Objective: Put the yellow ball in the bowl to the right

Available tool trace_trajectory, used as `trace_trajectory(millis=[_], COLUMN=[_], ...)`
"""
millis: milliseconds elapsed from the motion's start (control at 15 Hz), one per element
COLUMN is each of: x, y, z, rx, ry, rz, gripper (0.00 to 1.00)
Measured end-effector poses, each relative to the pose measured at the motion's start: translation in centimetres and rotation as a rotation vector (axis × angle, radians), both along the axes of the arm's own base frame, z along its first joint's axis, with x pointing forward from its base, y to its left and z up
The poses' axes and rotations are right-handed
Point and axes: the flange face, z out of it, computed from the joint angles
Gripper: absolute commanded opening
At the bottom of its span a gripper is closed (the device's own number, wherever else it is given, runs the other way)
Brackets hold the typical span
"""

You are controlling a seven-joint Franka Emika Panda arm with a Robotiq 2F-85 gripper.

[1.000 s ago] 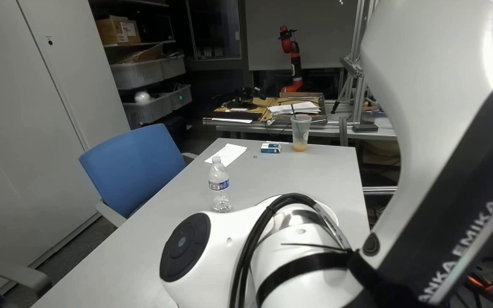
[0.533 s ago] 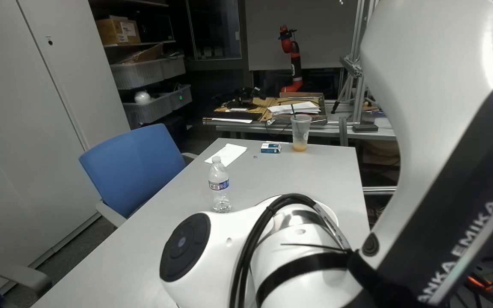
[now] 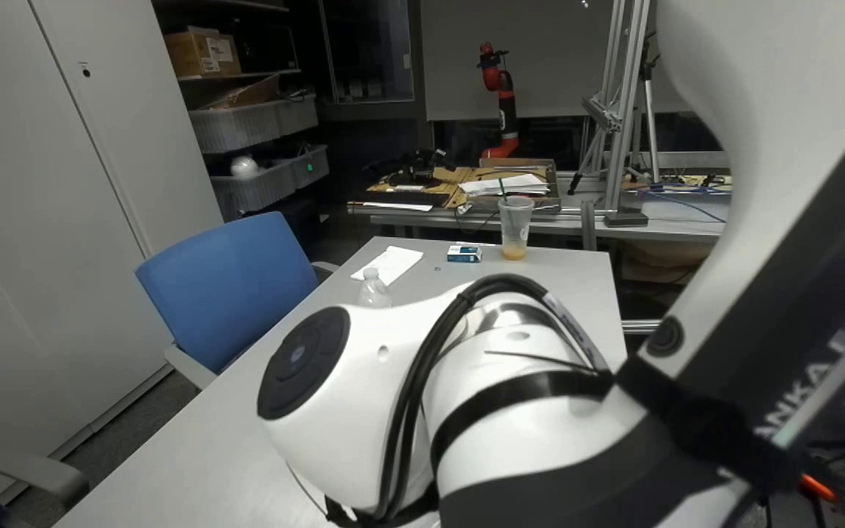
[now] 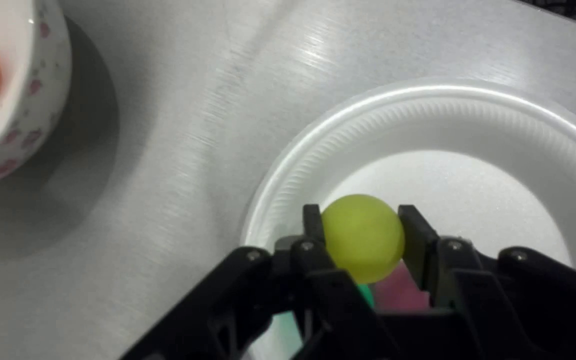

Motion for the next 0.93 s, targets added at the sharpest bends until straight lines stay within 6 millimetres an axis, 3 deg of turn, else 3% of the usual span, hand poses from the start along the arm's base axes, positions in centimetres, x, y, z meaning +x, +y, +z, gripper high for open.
trace_trajectory(millis=[200, 600, 667, 800, 933], x=[0.7, 1.9, 1.9, 1.9, 1.7], y=[-1.8, -8.1, -9.3, -11.1, -11.8], z=[3.0, 8.6, 9.4, 10.7, 11.2], rx=[-0.011, -0.014, -0.015, -0.017, -0.018], ry=[-0.038, -0.126, -0.14, -0.164, -0.172], rz=[-0.035, -0.158, -0.182, -0.226, -0.238], gripper=[0.16, 0.16, 0.41, 0.41, 0.41])
